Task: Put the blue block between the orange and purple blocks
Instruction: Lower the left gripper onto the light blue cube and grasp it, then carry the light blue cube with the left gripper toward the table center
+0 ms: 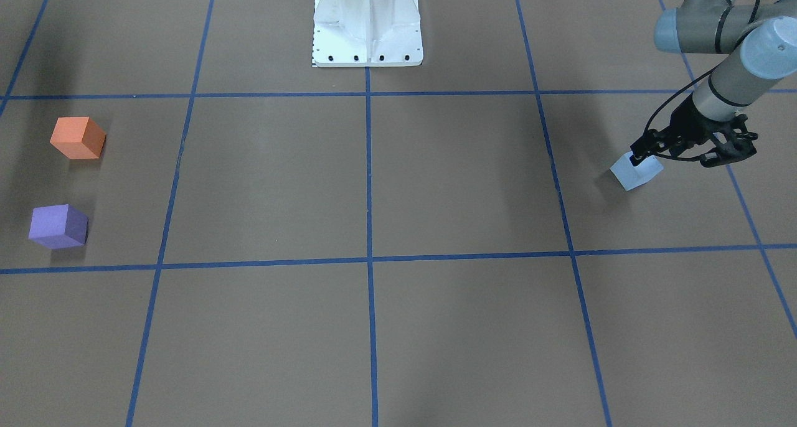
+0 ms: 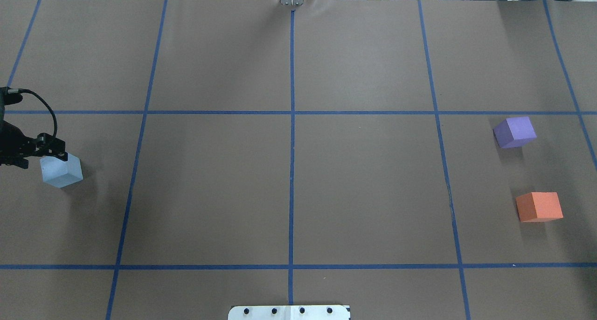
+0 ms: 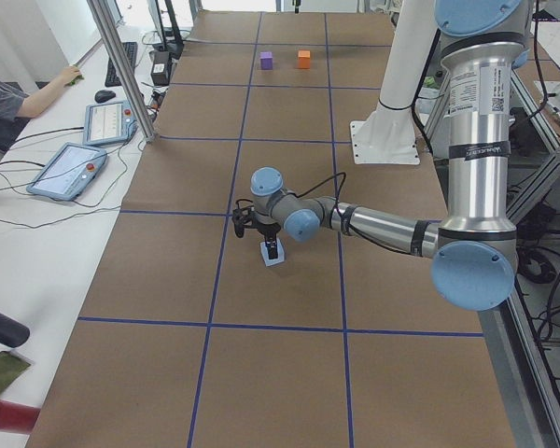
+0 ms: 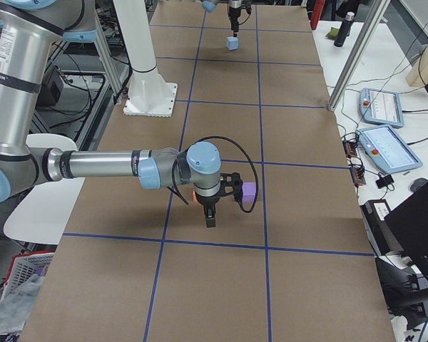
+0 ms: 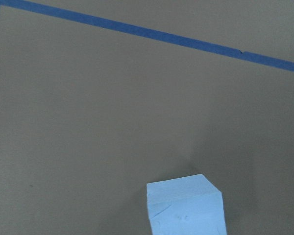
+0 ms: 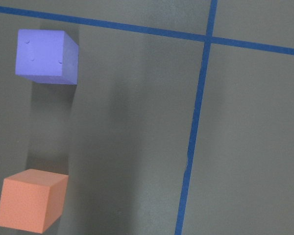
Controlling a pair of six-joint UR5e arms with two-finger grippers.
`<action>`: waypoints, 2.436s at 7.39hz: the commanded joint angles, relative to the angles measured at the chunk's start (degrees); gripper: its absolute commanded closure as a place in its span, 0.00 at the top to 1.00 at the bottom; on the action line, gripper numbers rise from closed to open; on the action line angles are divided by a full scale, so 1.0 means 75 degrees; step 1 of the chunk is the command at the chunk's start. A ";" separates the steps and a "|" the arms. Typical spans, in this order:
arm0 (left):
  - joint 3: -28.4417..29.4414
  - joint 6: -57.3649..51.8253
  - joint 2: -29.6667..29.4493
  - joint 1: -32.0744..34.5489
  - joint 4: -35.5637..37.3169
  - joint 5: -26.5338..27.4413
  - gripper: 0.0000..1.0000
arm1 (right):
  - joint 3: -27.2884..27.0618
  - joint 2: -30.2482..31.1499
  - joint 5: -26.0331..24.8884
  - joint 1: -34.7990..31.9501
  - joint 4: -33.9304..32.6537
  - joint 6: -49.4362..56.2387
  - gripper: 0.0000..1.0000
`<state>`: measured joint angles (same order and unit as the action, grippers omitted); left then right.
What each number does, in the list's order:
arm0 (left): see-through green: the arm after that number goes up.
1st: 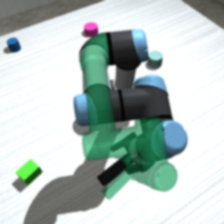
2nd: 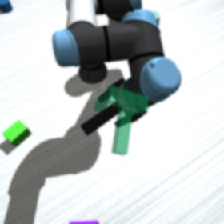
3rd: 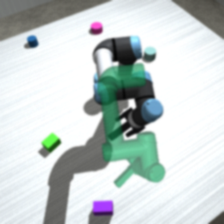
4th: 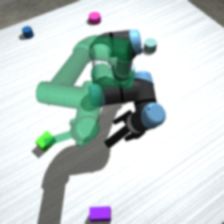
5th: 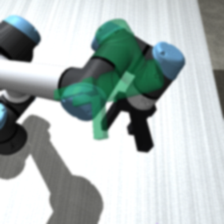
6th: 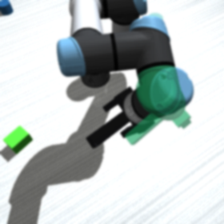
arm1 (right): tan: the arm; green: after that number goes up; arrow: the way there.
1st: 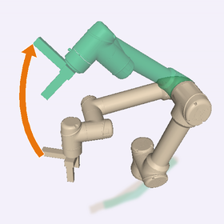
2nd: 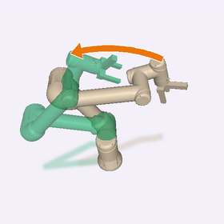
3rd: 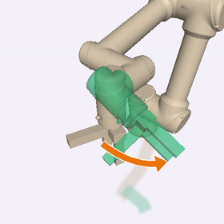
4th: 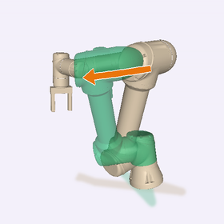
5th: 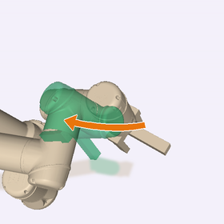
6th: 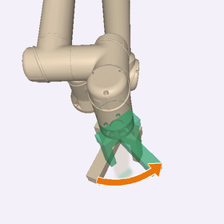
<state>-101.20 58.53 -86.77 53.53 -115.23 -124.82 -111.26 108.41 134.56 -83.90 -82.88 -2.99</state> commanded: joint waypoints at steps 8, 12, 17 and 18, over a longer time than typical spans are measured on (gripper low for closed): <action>0.0579 0.0165 -0.0150 -0.0727 -0.0385 0.0435 0.57 | -0.0002 0.0006 0.0000 -0.0005 0.0000 0.0012 1.00; 0.0344 0.0165 -0.2729 -0.0716 0.2239 0.0341 0.21 | -0.0002 0.0018 0.0070 -0.0005 0.0210 0.0000 1.00; 0.1650 0.0164 -0.6365 -0.2691 0.2814 0.1978 0.24 | -0.0002 0.0018 0.0258 0.0018 0.0586 0.0035 1.00; 0.2272 0.0164 -0.7022 -0.3056 0.2802 0.2481 0.25 | -0.0002 0.0018 0.0269 0.0018 0.0586 0.0035 1.00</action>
<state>-89.69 59.77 -132.94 34.51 -94.06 -110.65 -111.27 108.55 136.38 -83.77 -78.69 -2.72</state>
